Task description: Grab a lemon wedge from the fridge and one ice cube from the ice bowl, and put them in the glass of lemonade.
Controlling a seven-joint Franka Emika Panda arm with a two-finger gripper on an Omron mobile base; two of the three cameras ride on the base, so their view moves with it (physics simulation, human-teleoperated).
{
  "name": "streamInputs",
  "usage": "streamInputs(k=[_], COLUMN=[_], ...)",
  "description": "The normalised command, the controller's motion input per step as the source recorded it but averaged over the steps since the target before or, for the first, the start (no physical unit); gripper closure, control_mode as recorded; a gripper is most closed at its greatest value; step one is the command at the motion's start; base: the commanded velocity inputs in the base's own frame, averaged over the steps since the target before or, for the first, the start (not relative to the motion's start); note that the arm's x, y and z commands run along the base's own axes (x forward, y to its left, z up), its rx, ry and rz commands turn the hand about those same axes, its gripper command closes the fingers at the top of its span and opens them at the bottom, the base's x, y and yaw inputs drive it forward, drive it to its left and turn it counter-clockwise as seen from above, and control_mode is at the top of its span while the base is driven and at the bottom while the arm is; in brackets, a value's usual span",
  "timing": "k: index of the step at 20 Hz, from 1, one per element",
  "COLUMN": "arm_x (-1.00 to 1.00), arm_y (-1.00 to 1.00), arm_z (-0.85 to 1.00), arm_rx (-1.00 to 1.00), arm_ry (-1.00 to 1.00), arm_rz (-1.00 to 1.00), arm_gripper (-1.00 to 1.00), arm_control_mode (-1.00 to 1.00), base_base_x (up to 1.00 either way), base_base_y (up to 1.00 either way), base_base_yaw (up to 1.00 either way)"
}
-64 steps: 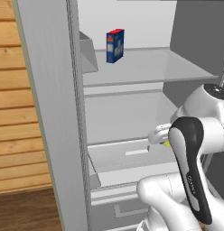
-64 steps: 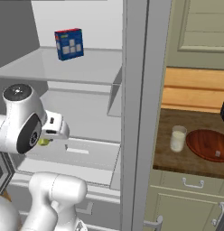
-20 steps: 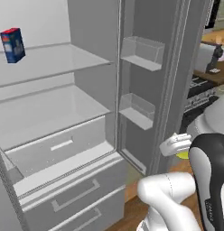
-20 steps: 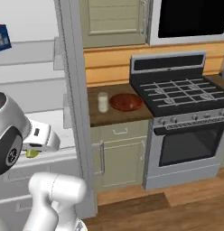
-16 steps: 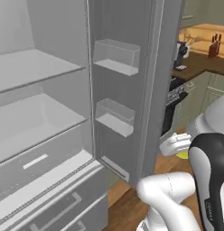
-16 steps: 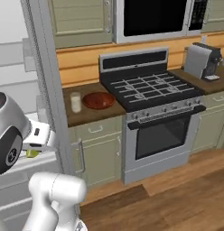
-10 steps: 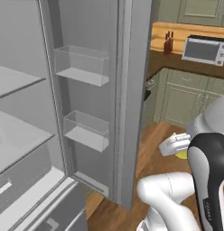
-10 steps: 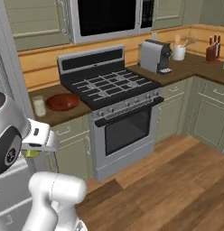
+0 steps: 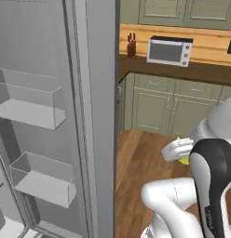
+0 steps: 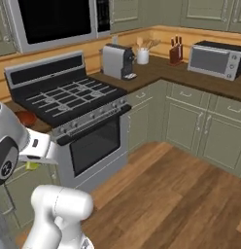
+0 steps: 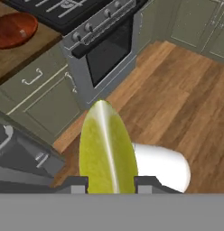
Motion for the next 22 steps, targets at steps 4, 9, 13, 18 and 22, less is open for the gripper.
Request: streamInputs(k=[4, 9, 13, 18, 22], arm_x=[0.0, 0.0, 0.0, 0.0, 0.0], arm_y=[0.0, 0.0, 0.0, 0.0, 0.0], arm_z=[0.0, 0.0, 0.0, 0.0, 0.0], arm_rx=[0.0, 0.0, 0.0, 0.0, 0.0], arm_ry=[0.0, 0.0, 0.0, 0.0, 0.0], arm_rz=[0.0, 0.0, 0.0, 0.0, 0.0], arm_gripper=[1.0, 1.0, 1.0, 1.0, 1.0], arm_control_mode=[1.0, 1.0, 1.0, 1.0, 1.0], base_base_x=[1.0, 1.0, 1.0, 0.47, 0.27], base_base_y=[-0.06, -0.22, -0.42, -0.15, -0.08], base_base_yaw=[0.0, 0.03, 0.46, 0.94, 0.98])
